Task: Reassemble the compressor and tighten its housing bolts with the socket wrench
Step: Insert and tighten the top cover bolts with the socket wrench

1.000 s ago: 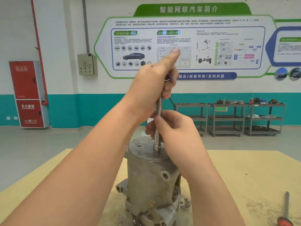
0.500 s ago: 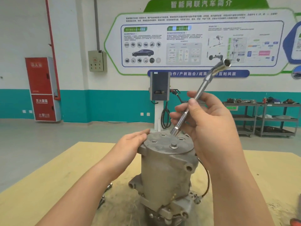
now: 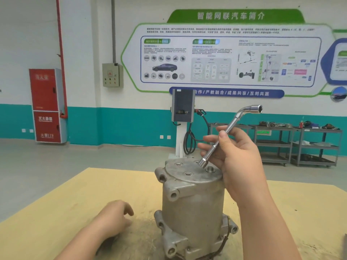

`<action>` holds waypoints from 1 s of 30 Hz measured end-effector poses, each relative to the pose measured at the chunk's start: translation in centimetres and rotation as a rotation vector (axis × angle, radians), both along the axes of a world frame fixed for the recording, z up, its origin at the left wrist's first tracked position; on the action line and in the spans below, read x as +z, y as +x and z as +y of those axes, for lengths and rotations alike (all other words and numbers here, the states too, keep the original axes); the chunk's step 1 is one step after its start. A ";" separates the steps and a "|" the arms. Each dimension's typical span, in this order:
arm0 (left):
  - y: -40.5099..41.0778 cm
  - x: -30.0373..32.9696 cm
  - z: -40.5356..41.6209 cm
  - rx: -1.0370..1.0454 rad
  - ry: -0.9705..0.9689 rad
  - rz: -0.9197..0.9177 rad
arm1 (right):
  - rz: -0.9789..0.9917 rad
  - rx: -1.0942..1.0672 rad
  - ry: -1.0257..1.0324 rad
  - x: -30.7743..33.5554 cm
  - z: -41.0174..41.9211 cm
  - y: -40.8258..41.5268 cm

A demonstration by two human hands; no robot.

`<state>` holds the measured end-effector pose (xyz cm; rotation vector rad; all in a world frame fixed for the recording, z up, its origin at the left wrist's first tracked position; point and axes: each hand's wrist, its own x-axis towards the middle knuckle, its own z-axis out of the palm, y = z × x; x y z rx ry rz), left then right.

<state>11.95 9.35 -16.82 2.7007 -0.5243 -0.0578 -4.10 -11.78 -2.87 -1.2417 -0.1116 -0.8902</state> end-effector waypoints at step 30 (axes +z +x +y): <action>-11.2 13.4 -7.0 -0.514 -1.238 -0.287 | -0.021 0.124 -0.035 0.9 0.4 -0.3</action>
